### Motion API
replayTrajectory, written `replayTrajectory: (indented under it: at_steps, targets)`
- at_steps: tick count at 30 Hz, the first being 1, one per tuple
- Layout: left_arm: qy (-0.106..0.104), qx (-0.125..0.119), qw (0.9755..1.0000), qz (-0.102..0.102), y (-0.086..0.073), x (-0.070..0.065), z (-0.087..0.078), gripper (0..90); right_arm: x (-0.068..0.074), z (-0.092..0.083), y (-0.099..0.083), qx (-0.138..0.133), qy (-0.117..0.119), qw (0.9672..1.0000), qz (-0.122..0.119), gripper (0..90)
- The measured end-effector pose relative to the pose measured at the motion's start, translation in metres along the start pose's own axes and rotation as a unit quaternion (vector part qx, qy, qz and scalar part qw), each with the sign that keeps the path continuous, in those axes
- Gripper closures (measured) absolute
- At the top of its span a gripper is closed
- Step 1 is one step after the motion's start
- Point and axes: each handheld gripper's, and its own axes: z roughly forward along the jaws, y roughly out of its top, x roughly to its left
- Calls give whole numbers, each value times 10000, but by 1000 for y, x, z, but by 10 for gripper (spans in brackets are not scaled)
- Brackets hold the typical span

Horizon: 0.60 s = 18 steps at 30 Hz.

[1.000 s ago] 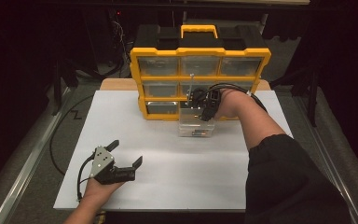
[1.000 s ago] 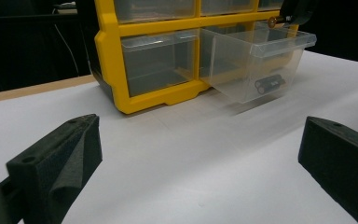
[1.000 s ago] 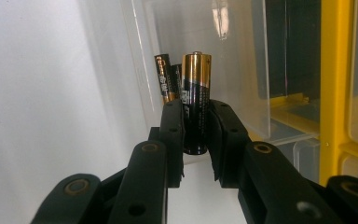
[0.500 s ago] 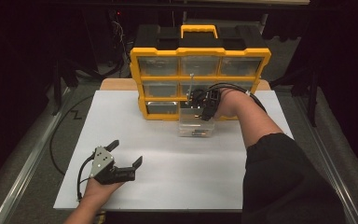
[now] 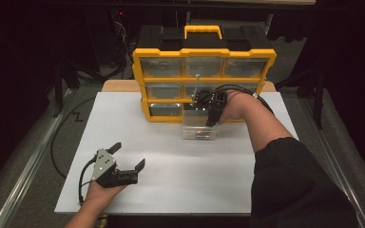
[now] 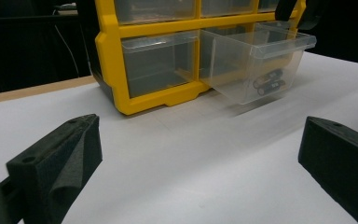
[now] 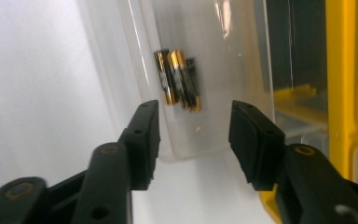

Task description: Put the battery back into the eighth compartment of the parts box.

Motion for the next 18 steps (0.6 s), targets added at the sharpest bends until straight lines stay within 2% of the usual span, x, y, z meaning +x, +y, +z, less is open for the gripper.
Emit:
replayTrajectory:
  at_steps: [8,18]
  targets:
    - [1,0,10000,14,0,-1,0,4,8,-10,-13,-33,-37,9998,175,488]
    - [23,2,10000,20,0,-2,1,4,26,-6,-36,3,58,9997,237,458]
